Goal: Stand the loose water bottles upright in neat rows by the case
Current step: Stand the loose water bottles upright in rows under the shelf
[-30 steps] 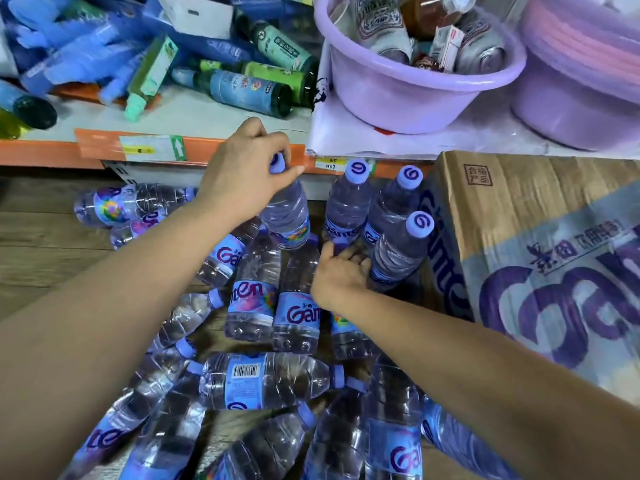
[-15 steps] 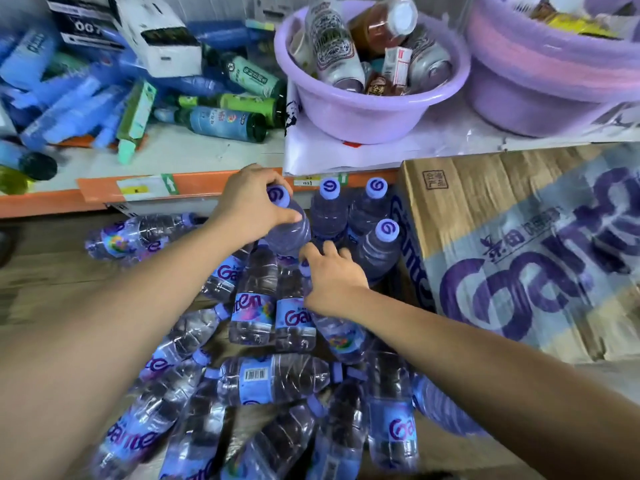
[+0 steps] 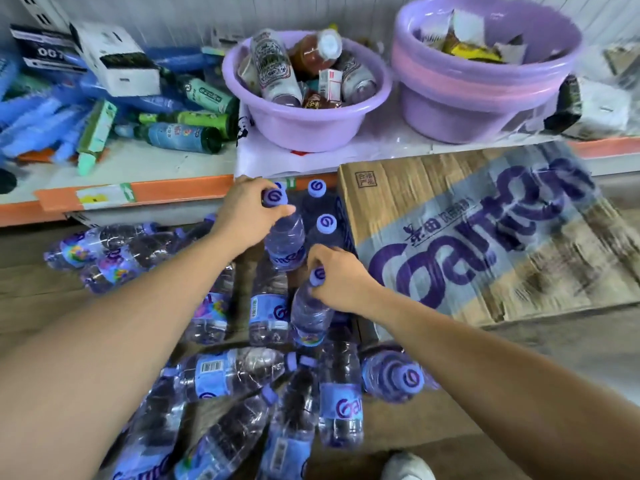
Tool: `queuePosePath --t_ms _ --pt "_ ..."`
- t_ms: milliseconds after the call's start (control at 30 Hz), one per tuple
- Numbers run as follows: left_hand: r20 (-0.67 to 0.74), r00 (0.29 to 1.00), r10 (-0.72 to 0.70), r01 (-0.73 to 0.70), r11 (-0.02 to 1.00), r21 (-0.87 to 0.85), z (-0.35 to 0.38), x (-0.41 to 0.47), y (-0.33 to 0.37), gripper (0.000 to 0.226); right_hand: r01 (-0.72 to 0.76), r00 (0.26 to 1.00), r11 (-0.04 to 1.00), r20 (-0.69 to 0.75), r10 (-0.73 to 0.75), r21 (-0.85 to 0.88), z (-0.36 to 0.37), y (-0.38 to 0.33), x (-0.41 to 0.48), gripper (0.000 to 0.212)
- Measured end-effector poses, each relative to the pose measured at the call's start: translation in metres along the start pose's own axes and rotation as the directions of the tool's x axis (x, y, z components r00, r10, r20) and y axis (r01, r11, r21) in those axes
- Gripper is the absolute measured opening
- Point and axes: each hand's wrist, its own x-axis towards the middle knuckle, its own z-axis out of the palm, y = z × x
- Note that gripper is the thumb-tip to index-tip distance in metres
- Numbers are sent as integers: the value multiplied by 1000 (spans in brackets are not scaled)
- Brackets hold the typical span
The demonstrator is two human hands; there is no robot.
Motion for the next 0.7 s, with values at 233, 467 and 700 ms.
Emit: queuePosePath --t_ms 233,467,700 --pt "26 1000 16 -18 998 65 -9 -8 1 43 68 993 990 -84 -79 -122 -13 -7 -9 32" --pt "92 996 -9 1 997 79 3 -5 11 41 42 991 997 -122 -51 -70 -41 5 -19 29" --pt "140 985 -105 59 951 302 29 -6 -12 43 14 983 1000 -185 -16 -9 -39 12 -16 17"
